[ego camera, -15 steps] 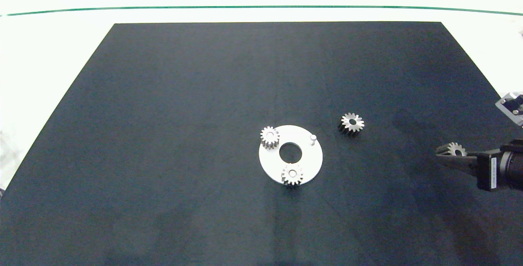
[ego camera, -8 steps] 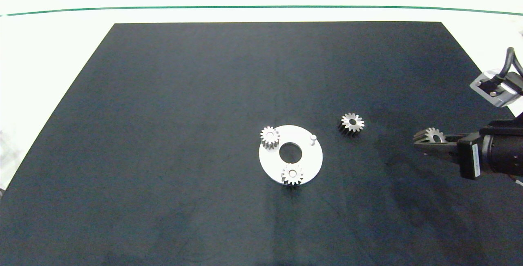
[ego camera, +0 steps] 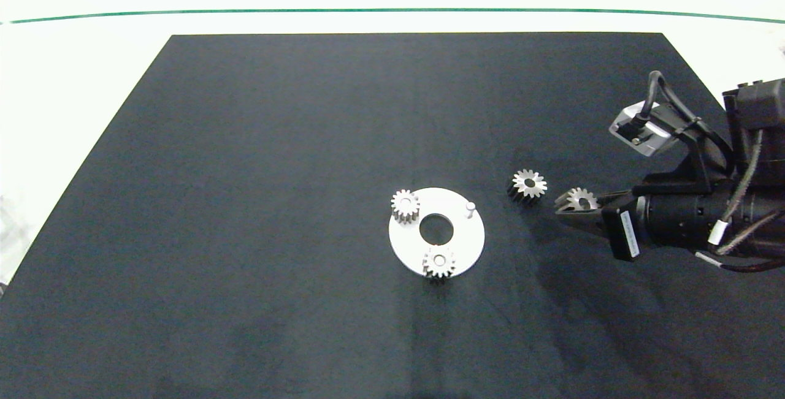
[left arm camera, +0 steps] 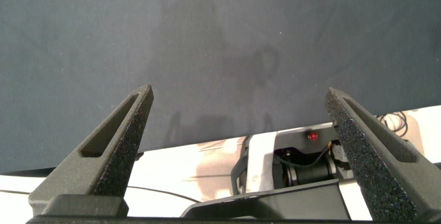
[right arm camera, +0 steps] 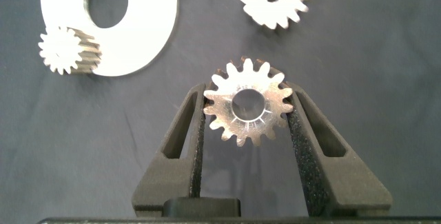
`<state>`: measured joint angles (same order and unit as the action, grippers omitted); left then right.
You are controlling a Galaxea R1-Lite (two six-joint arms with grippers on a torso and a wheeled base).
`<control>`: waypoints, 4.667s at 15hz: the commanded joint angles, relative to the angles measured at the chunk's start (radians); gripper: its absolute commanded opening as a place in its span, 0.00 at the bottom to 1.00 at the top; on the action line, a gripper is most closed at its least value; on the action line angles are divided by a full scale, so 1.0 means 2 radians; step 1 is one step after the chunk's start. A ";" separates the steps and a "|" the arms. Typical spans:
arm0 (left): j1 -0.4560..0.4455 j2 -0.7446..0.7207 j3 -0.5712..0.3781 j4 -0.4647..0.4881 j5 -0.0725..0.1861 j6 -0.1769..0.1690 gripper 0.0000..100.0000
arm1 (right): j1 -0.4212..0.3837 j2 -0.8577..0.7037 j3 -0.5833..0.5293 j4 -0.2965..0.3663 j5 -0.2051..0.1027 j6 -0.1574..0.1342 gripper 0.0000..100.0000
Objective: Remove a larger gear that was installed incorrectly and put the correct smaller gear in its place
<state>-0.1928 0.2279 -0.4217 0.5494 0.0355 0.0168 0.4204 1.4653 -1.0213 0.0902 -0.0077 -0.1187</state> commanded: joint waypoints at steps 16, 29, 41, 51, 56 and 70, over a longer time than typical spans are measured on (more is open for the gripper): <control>0.000 -0.008 0.001 0.002 -0.001 0.000 1.00 | 0.094 0.156 -0.149 0.037 -0.061 0.000 0.19; 0.000 -0.015 0.012 0.002 -0.002 -0.001 1.00 | 0.100 0.185 -0.180 0.043 -0.071 0.002 0.19; 0.000 -0.015 0.013 0.002 -0.002 -0.001 1.00 | 0.113 0.192 -0.182 0.043 -0.085 0.002 0.19; 0.000 -0.015 0.012 0.001 0.000 -0.001 1.00 | 0.110 0.142 -0.176 0.058 -0.093 0.004 1.00; 0.006 -0.017 0.012 0.001 0.004 -0.001 1.00 | 0.048 0.015 -0.110 0.066 -0.150 0.033 1.00; 0.062 -0.072 -0.005 -0.001 0.136 0.022 1.00 | -0.183 -0.497 0.093 0.091 -0.235 -0.008 1.00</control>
<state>-0.0879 0.0917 -0.4277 0.5464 0.3049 0.0604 0.1360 0.6706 -0.8687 0.2504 -0.4728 -0.1264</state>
